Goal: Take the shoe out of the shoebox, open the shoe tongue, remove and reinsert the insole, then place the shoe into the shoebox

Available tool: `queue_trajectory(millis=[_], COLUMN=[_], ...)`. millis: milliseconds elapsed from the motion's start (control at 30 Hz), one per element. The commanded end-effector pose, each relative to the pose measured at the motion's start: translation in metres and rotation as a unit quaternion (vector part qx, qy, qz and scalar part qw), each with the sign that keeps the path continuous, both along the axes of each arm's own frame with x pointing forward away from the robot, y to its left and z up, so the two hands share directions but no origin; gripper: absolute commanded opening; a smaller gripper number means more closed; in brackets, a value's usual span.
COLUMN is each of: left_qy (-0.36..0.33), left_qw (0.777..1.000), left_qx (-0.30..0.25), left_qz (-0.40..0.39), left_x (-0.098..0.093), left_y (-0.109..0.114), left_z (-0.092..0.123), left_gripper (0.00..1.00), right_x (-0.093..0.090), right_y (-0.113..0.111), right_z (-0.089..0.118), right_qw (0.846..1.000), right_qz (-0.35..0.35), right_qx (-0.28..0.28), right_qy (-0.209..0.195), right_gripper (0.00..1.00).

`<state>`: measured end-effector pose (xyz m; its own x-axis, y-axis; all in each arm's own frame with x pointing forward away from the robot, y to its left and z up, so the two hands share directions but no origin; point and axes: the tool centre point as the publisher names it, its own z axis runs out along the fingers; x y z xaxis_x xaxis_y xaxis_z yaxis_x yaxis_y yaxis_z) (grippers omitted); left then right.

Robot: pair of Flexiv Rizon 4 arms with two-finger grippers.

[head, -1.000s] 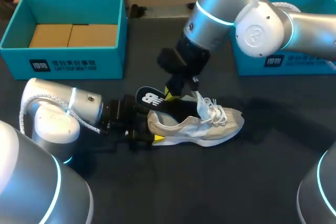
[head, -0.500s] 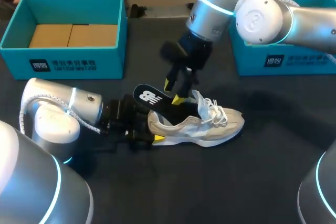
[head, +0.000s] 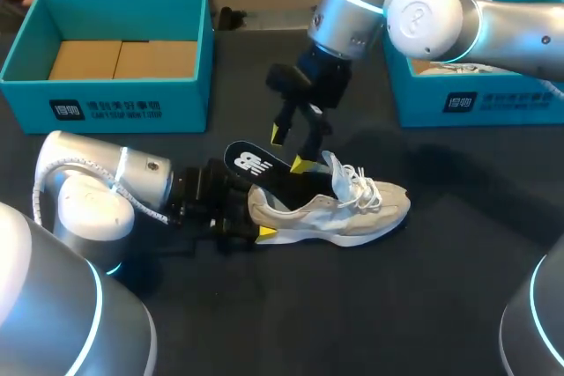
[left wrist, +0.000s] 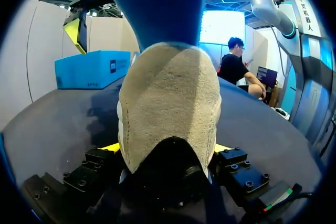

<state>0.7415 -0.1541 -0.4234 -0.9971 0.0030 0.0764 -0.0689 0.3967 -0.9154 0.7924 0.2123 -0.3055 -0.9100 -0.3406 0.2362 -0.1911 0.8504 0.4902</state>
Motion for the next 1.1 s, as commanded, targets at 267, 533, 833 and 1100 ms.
queue_trajectory(millis=[267,533,833,1100], left_qy=[0.0,0.0,0.0,0.0], left_qw=[1.0,1.0,1.0,1.0], left_qx=[0.001,0.001,0.001,0.001], left_qz=[0.0,0.0,0.0,0.0], left_x=[0.0,0.0,0.0,0.0], left_y=[0.0,0.0,0.0,0.0], left_z=[0.0,0.0,0.0,0.0], left_gripper=[0.0,0.0,0.0,0.0], right_x=[-0.018,-0.028,-0.031,-0.036], right_y=[-0.004,-0.002,0.006,0.014], right_z=[0.004,0.003,0.003,-0.004], right_qw=[0.988,0.979,0.973,0.97], right_qz=[-0.104,-0.137,-0.132,-0.121], right_qx=[0.051,0.031,0.012,0.008], right_qy=[0.101,0.151,0.191,0.21], right_gripper=[1.0,1.0,1.0,1.0])
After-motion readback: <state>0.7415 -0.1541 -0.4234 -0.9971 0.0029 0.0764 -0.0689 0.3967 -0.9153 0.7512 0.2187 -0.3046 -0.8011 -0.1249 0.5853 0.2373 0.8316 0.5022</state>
